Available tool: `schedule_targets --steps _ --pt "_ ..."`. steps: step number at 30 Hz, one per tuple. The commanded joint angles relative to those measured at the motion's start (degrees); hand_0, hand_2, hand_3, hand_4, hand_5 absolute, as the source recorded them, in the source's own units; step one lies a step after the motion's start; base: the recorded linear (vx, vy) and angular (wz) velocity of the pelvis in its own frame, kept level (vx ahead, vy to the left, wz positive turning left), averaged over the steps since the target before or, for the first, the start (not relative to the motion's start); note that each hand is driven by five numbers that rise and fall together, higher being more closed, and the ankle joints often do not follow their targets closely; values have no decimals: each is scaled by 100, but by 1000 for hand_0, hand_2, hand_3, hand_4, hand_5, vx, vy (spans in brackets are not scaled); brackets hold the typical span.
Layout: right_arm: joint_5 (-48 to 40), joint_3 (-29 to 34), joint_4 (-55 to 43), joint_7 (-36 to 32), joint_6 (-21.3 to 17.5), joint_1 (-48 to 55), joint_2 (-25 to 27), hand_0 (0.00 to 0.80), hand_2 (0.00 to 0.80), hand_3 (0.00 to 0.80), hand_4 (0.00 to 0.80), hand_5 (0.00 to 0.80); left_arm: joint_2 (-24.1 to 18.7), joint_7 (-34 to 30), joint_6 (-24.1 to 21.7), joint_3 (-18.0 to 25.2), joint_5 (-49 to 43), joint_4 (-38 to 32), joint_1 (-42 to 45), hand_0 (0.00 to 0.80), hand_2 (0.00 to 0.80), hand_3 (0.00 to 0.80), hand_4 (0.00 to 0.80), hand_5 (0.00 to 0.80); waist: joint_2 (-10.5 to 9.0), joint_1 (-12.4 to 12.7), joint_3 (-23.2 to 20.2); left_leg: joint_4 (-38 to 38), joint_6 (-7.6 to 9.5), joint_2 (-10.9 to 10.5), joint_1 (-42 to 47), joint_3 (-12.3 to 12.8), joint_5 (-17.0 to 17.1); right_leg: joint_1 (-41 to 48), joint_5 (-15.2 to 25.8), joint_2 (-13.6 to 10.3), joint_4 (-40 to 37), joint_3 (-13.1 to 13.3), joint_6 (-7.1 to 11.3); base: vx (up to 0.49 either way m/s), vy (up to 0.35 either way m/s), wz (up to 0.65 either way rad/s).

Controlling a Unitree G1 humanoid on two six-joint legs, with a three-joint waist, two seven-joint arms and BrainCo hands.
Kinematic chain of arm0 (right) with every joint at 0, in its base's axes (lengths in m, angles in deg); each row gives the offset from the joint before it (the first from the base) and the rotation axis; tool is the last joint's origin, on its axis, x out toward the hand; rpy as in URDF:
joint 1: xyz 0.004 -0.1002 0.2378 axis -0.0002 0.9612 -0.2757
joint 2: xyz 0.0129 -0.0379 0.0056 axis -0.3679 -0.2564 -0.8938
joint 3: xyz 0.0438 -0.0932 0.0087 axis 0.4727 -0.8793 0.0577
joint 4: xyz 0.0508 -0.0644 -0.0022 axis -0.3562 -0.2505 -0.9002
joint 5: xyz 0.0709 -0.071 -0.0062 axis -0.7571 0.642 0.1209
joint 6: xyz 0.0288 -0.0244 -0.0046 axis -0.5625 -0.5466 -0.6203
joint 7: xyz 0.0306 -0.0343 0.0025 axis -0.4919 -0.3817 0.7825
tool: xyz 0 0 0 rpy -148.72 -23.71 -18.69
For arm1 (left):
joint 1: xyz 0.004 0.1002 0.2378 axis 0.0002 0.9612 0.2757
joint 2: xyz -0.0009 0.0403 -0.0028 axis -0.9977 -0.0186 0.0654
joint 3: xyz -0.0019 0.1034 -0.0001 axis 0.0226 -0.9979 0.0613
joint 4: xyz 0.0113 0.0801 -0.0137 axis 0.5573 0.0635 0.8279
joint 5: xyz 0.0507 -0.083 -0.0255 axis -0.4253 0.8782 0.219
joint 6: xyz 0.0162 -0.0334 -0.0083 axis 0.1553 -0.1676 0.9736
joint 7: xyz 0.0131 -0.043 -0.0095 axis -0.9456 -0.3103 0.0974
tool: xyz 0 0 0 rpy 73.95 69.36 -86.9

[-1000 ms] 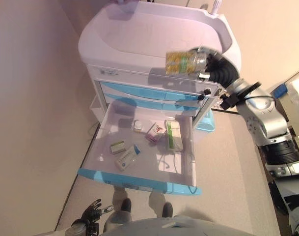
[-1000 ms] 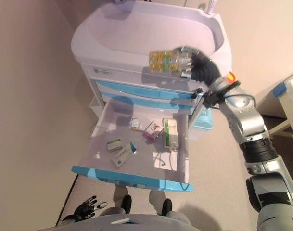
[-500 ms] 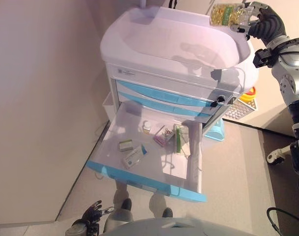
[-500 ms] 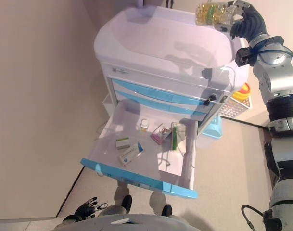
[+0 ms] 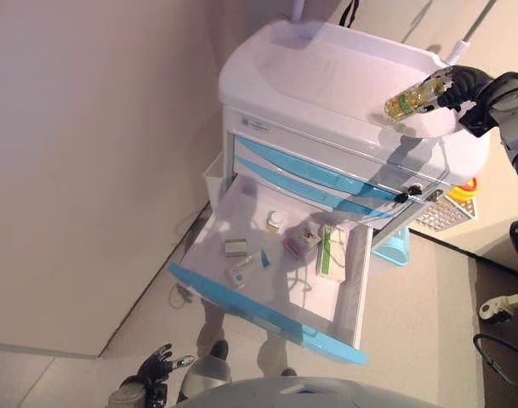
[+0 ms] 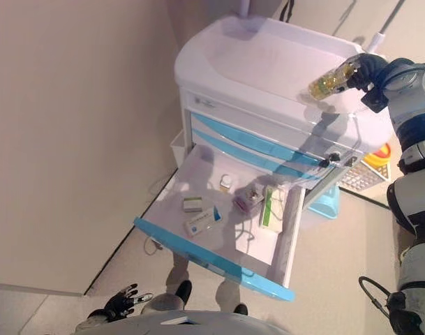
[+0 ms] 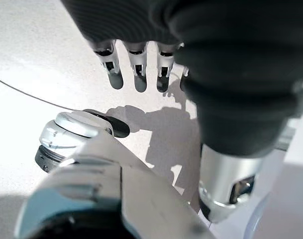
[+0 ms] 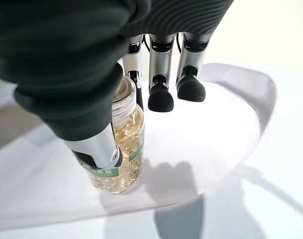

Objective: Open the drawer and pick up the medicine

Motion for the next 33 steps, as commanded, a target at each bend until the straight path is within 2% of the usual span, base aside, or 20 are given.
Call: schedule_targets --steps 1,18,25,33 --pt "541 -756 280 -84 8 -1241 463 800 800 800 800 800 -311 51 -83 -218 197 178 -33 0 0 0 0 0 -308 206 -66 20 162 -198 70 37 -431 -1 14 -87 300 31 140 57 -5 8" --pt "1771 -1970 720 -357 125 -2249 756 800 800 800 800 800 -498 13 -237 -149 272 100 182 0 0 0 0 0 -499 342 52 23 177 -181 17 -62 -413 -58 46 -29 299 15 156 34 -13 8" --pt "2097 -2016 746 -726 176 -2149 767 800 800 800 800 800 -526 48 -238 -171 238 -47 180 0 0 0 0 0 -531 388 94 39 169 -165 -12 -76 -420 -86 39 -28 312 -4 156 15 0 0" --pt "2042 -1795 853 -735 258 -1877 693 800 800 800 800 800 -580 49 -213 -167 190 -56 132 0 0 0 0 0 -543 443 214 45 160 -140 -71 -106 -421 -137 48 -2 299 5 148 -5 -5 0"
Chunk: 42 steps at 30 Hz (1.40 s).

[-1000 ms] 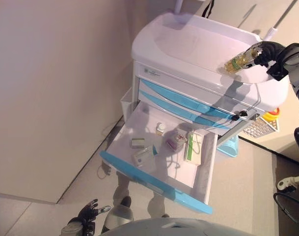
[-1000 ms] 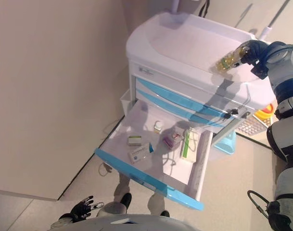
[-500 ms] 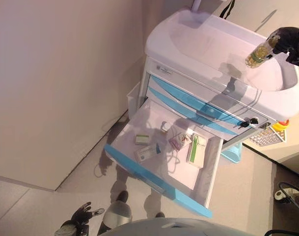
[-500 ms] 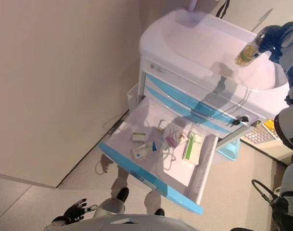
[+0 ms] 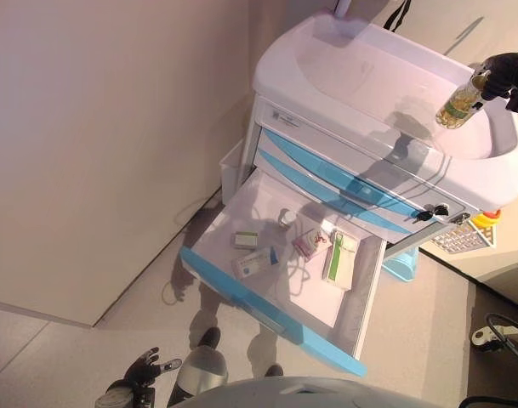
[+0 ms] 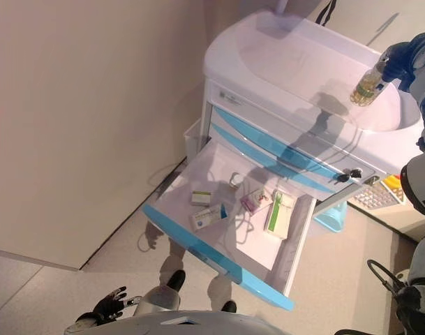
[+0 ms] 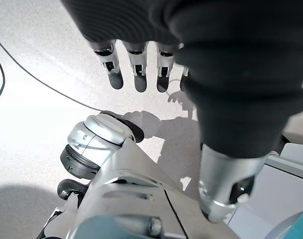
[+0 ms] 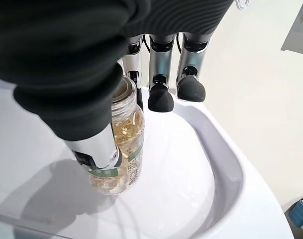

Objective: Open the drawer and pick up the medicine

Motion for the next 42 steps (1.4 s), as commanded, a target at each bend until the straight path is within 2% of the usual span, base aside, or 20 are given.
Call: schedule_targets --steps 1,13,29,30,31,32,42 --pt "101 -433 120 151 202 -627 494 800 800 800 800 800 -353 -17 -176 -135 88 -62 16 0 0 0 0 0 -162 168 59 41 219 -100 110 164 -459 -107 110 7 294 133 106 -51 -40 0" --pt "-83 1 141 881 228 -270 568 800 800 800 800 800 -346 -29 -239 -225 109 -147 -43 0 0 0 0 0 -62 175 208 48 213 -94 -2 122 -431 -219 135 -5 292 140 120 -17 -13 2" --pt "-264 366 158 683 331 110 618 800 800 800 800 800 -400 -99 -227 -265 100 -290 -94 0 0 0 0 0 14 165 312 50 207 -90 -78 101 -406 -316 158 -31 319 156 141 0 0 0" --pt "-248 382 164 613 332 130 619 687 687 687 687 687 -399 -99 -225 -267 101 -302 -97 0 0 0 0 0 16 162 317 52 206 -91 -80 103 -408 -320 157 -34 325 156 142 0 0 0" --pt "-244 381 177 537 315 143 625 361 361 361 361 361 -407 -111 -219 -270 100 -311 -101 0 0 0 0 0 19 161 317 54 205 -92 -85 107 -408 -325 156 -37 331 156 146 0 0 0" --pt "-268 376 194 499 321 163 618 0 0 0 0 0 -408 -113 -219 -280 101 -314 -108 0 0 0 0 0 23 160 317 53 205 -91 -84 106 -406 -330 157 -38 337 154 145 0 0 0" --pt "-543 466 85 1193 91 92 609 0 0 0 0 0 -400 -100 -198 -318 110 -355 -92 0 0 0 0 0 38 133 316 55 205 -84 -54 125 -422 -327 159 -40 357 176 157 0 0 0"
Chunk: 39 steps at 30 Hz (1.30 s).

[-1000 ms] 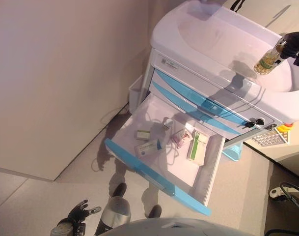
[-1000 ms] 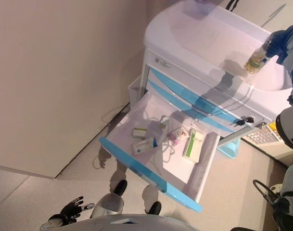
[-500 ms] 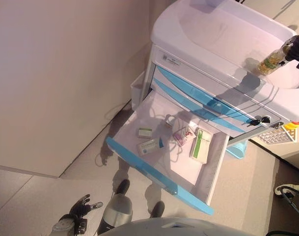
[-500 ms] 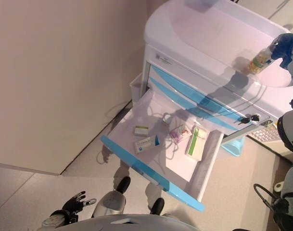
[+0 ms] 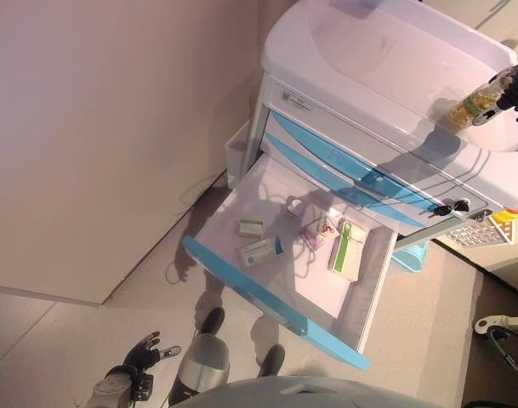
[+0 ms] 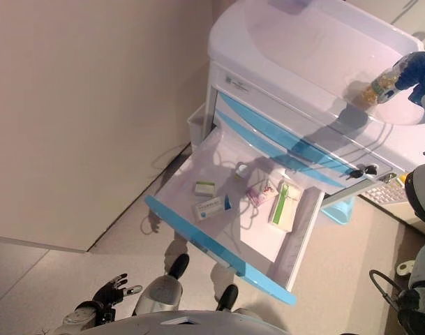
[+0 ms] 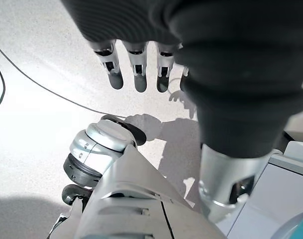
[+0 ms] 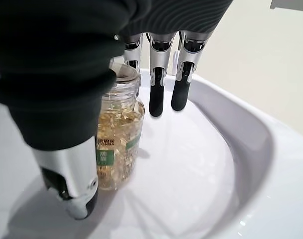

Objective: Open the drawer and pick up the medicine

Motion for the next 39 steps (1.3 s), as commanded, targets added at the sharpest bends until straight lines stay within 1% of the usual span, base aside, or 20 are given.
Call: schedule_targets --steps 1,8,11,14,20,27,34,39 --pt "-174 -443 -122 465 -124 -454 412 0 0 0 0 0 -215 -22 -101 -178 110 -68 77 0 0 0 0 0 -33 43 -56 -15 191 -79 219 147 -455 -109 158 -42 351 174 158 0 0 0" --pt "-332 -423 -204 609 -221 -463 506 0 0 0 0 0 -201 -46 -148 -145 79 -18 115 0 0 0 0 0 -40 1 -113 -19 193 -75 258 164 -470 -83 156 -43 348 191 162 0 0 0" --pt "-392 -416 -272 654 -173 -465 511 0 0 0 0 0 -199 -47 -132 -141 73 -15 105 0 0 0 0 0 -42 -17 -141 -20 192 -73 269 180 -479 -79 153 -48 352 199 168 0 0 0" --pt "-455 -413 -275 668 -205 -494 527 0 0 0 0 0 -183 -36 -122 -141 63 -2 95 0 0 0 0 0 -38 -31 -164 -20 192 -77 287 187 -484 -61 151 -52 353 205 171 0 0 0" --pt "-603 -435 -322 615 -268 -524 565 0 0 0 0 0 -173 -51 -111 -137 31 28 123 0 0 0 0 0 -25 -67 -239 -36 190 -82 342 198 -492 -16 144 -56 343 226 175 0 0 0" --pt "-1032 -361 -443 436 -318 -516 611 0 0 0 0 0 -160 -86 -75 -114 -33 82 131 0 0 0 0 0 -15 -129 -344 -50 193 -87 389 231 -503 14 134 -58 341 252 175 -1 0 -1" --pt "-1290 -211 -579 390 -386 -423 703 0 0 0 0 0 -92 -93 -40 -89 -83 184 110 0 0 0 0 0 36 -270 -523 -67 205 -108 475 329 -532 66 128 -72 327 325 181 -18 7 -6" --pt "-1274 -141 -522 412 -397 -397 741 0 0 0 0 0 -57 -107 4 -130 -104 269 33 0 0 0 0 0 91 -368 -622 -67 215 -115 522 430 -557 74 126 -90 341 384 191 -33 9 -5"
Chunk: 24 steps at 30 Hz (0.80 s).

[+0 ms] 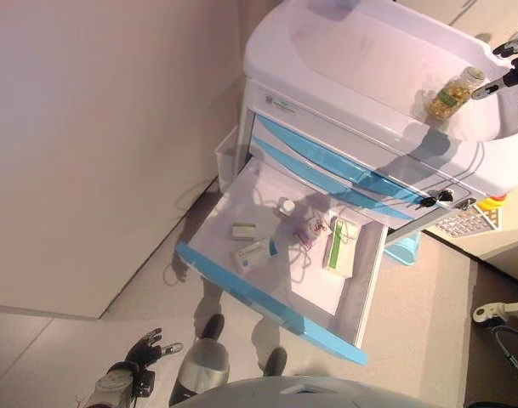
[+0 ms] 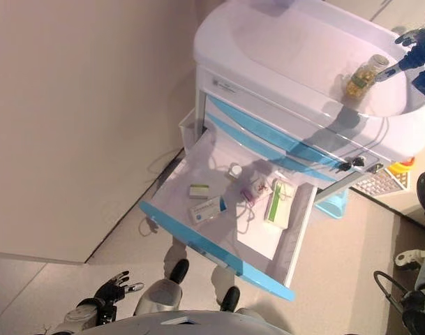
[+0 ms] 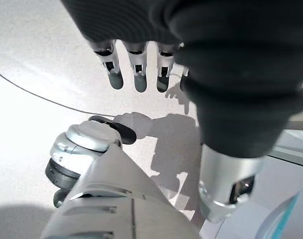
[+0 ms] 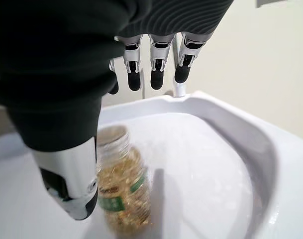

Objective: Open the drawer and pick up the medicine

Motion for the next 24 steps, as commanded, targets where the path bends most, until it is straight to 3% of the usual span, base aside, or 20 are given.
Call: schedule_targets --steps 1,9,13,17,20,21,24 --pt "-115 -360 -92 105 -100 -371 473 0 0 0 0 0 -84 -70 -7 -134 -110 244 83 0 0 0 0 0 -65 -110 -530 -38 192 -121 247 275 -549 -96 103 -83 342 175 222 -27 -1 -14" --pt "-500 78 -130 330 39 -67 608 0 0 0 0 0 -24 -130 118 -146 -208 310 22 0 0 0 0 0 58 -308 -653 -38 215 -122 327 466 -606 -105 109 -103 358 331 238 -34 7 -13" --pt "-1502 657 -333 709 1 286 635 0 0 0 0 0 12 -153 174 -230 -219 358 -10 0 0 0 0 0 135 -437 -696 -37 227 -101 370 606 -643 -125 107 -96 370 452 238 -48 4 -17" --pt "-2661 1858 -900 1347 -388 1128 516 0 0 0 0 0 88 -188 157 -279 -298 392 -33 0 0 0 0 0 238 -604 -703 23 255 -87 424 741 -736 -155 54 -94 447 601 223 -35 5 -27" --pt "-3610 2985 -1843 1840 -755 2243 204 0 0 0 0 0 124 -227 150 -302 -309 379 -43 0 0 0 0 0 311 -784 -689 107 286 -85 448 864 -830 -199 21 -92 524 741 213 -39 -10 -25" --pt "-3890 3584 -2493 2064 -1068 3044 -123 0 0 0 0 0 188 -206 159 -256 -298 357 -46 0 0 0 0 0 376 -914 -663 152 298 -81 451 917 -872 -228 15 -89 560 812 209 -69 -19 -27" --pt "-4324 4586 -3453 2077 -1470 4433 -898 0 0 0 0 0 210 -216 118 -221 -332 421 -72 0 0 0 0 0 398 -1091 -648 223 331 -84 419 1018 -901 -312 44 -75 608 969 191 -58 -34 -29"
